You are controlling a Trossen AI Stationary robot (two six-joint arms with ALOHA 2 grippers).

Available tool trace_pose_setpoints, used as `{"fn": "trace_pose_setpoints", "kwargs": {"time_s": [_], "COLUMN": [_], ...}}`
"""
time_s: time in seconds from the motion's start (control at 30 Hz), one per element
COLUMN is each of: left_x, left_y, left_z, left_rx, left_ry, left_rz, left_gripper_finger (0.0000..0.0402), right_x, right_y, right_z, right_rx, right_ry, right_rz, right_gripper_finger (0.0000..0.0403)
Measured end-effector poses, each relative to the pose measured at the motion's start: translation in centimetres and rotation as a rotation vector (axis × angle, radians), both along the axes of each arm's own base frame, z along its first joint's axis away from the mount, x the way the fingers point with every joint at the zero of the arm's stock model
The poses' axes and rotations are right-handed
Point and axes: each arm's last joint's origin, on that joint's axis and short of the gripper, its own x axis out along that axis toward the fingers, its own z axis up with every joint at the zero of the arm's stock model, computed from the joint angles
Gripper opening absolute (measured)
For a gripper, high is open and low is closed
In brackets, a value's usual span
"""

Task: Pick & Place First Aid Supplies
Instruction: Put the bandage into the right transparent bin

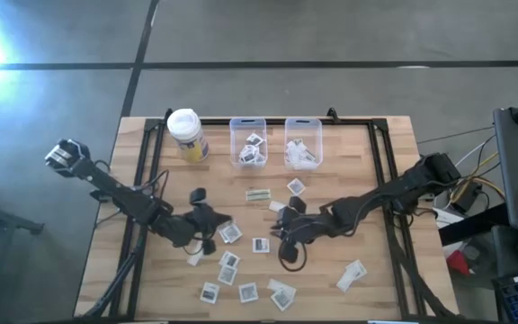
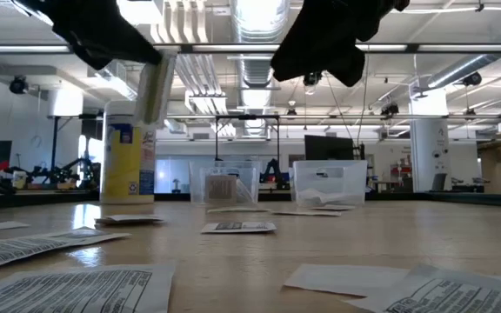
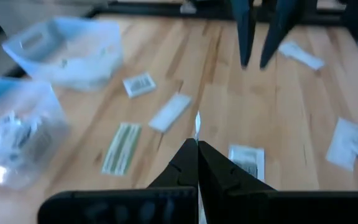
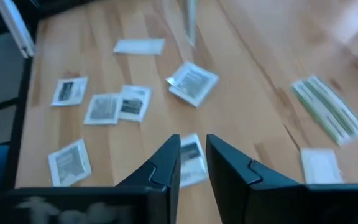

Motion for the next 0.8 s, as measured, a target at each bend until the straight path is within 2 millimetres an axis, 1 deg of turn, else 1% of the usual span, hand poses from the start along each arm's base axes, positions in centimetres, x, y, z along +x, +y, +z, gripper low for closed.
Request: {"fn": "trace_pose_setpoints", "kwargs": {"time_s": [0.13, 0.3, 0.4, 0.6, 0.8], "left_x": [0.6, 1.5, 1.9, 2.6, 3.1], "left_y": [-0.3, -0.8, -1.0, -1.4, -1.7], "left_z": [0.4, 1.0, 1.2, 1.4, 1.7], "left_rx": [0.033, 0.073, 0.099, 0.139, 0.158], "left_ry": [-0.068, -0.151, -0.188, -0.240, -0.295], "left_rz": [-0.004, -0.026, -0.042, -0.061, -0.078], "left_gripper_finger": [0.0000, 0.0000, 0.0000, 0.0000, 0.0000], "right_x": [0.4, 0.8, 0.9, 0.9, 1.0], "right_y": [0.1, 0.3, 0.2, -0.1, -0.3], "right_z": [0.0, 0.4, 0.6, 0.5, 0.6], "right_rx": [-0.018, -0.105, -0.167, -0.275, -0.307], "right_ry": [-0.101, -0.225, -0.296, -0.314, -0.313], "right_rz": [0.042, 0.121, 0.132, 0.080, 0.087], "right_gripper_finger": [0.0092, 0.0109, 0.0116, 0.0117, 0.0119]}}
